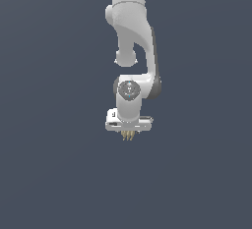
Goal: Pick up the object and move it to a goal position.
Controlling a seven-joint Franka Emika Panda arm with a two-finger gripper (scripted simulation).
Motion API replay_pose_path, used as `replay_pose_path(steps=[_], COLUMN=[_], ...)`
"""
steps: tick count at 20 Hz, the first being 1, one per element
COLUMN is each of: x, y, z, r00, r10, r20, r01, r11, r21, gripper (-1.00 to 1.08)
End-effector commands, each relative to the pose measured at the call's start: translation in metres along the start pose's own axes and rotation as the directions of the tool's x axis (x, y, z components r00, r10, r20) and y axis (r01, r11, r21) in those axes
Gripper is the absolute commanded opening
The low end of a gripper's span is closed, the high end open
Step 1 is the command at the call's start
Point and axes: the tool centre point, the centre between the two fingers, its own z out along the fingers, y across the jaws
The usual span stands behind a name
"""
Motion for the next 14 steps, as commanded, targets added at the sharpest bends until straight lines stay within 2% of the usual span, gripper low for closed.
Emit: replay_pose_path(steps=[1,14], x=[0.0010,0.0000], y=[0.0000,0.0013], z=[0.0007,-0.0004], r00=[1.000,1.000], r10=[0.000,0.000], r20=[-0.002,-0.003], r01=[0.000,0.000], r11=[1.000,1.000], r21=[0.000,0.000], gripper=[-1.00,-1.00])
